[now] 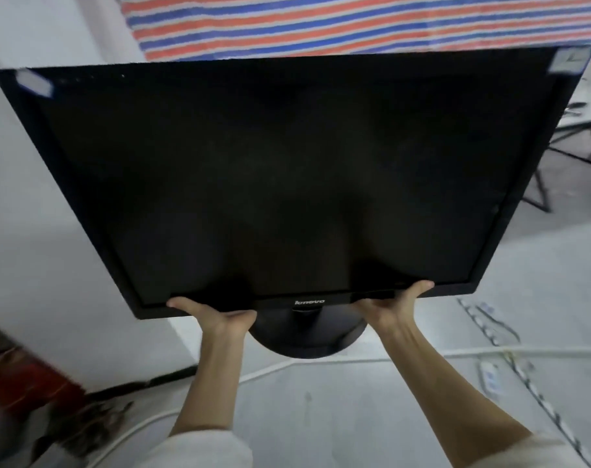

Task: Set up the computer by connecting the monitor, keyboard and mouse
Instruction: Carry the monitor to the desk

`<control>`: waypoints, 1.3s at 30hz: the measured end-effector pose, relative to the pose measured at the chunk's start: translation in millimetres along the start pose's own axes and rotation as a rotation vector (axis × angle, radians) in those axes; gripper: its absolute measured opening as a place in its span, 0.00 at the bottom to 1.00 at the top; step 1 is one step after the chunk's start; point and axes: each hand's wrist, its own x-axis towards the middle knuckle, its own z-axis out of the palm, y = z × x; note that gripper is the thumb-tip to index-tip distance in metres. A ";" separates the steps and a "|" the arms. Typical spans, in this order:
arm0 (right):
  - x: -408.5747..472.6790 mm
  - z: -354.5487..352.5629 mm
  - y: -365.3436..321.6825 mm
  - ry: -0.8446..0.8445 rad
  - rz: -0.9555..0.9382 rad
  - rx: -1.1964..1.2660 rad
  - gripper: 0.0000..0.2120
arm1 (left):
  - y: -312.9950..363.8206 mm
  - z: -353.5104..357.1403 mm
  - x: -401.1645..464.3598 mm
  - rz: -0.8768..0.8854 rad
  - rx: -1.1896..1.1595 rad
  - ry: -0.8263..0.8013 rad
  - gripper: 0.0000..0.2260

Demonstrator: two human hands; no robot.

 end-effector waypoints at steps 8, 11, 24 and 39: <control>72.2 -7.3 -174.8 0.074 -0.278 0.240 0.47 | -191.8 104.0 89.3 -0.345 0.169 -0.096 0.44; 103.9 -0.3 -224.7 0.050 -0.338 0.295 0.45 | -256.4 138.2 125.9 -0.423 0.192 -0.098 0.45; 302.9 108.6 -475.7 -0.034 -0.665 0.438 0.46 | -530.9 392.5 283.5 -0.729 0.358 -0.204 0.40; 546.2 155.0 -796.9 -0.053 -0.741 0.467 0.47 | -880.4 583.7 448.6 -0.808 0.417 -0.213 0.43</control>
